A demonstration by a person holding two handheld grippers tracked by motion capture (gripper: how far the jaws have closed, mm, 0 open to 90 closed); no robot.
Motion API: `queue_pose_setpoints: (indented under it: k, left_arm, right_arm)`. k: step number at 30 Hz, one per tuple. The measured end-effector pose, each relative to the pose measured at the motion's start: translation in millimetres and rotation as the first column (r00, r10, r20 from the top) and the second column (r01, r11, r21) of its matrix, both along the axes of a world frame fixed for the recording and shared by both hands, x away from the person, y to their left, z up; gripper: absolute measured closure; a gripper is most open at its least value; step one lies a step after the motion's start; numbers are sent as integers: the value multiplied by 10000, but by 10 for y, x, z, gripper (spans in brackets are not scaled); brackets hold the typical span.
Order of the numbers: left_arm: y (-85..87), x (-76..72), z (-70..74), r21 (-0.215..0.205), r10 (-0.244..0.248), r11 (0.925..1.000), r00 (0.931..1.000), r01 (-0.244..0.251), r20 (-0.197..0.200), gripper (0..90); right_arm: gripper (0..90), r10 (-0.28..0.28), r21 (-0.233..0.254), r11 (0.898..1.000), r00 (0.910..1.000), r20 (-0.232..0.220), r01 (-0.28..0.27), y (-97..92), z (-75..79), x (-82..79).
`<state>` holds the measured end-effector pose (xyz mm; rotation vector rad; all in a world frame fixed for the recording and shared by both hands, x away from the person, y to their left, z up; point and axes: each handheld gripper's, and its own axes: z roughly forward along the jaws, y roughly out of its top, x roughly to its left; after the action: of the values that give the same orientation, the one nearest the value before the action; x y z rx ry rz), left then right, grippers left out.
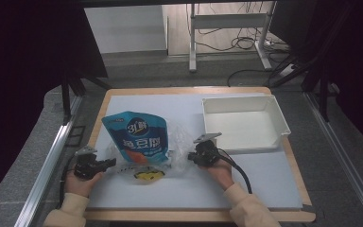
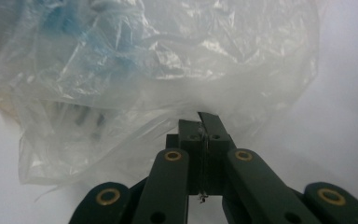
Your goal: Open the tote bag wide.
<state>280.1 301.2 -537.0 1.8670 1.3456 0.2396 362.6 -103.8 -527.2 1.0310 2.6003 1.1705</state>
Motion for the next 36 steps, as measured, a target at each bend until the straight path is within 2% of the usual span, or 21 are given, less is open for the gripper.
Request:
queue_pose_setpoints:
  k: [1, 8, 11, 22, 26, 30, 32, 35, 36]
  left_arm:
    - [-10, -4, -30, 165, -11, 9999, 10000, 13, -75, 896]
    - [-15, -2, -114, 177, -74, 9998, 9993, 81, -364, 893]
    - [-30, 7, -128, 269, -86, 9996, 9992, 96, -392, 893]
    - [-13, 21, -132, 209, -189, 9996, 9989, 199, -426, 891]
    - [-11, 26, -133, 214, -216, 9995, 9989, 226, -424, 891]
    - [-11, 28, -135, 228, -255, 9994, 9989, 264, -397, 891]
    - [-11, 28, -135, 250, -281, 9993, 9989, 290, -378, 890]
    - [-6, 35, -137, 216, -342, 9992, 9986, 351, -391, 890]
    - [-5, 37, -138, 201, -359, 9991, 9986, 367, -389, 890]
  right_arm:
    - [885, -10, -71, 10000, 9999, -125, 10, -18, -29, -4]
    - [884, -192, 113, 9997, 9986, -498, 198, -109, -53, -13]
    - [883, -178, 133, 9997, 9987, -468, 184, -118, -58, -21]
    - [860, -119, 103, 9999, 9998, -166, 120, -94, -31, -55]
    - [792, -117, 370, 9992, 9999, -73, 120, -132, 54, -83]
    - [725, -175, 622, 9979, 9998, -37, 177, -216, 145, -194]
    - [705, -173, 737, 9972, 9997, 159, 161, -283, 239, -265]
    - [701, -454, 1432, 9891, 9961, 756, 342, -439, 511, -392]
    - [701, -454, 1432, 9891, 9961, 756, 342, -439, 511, -392]
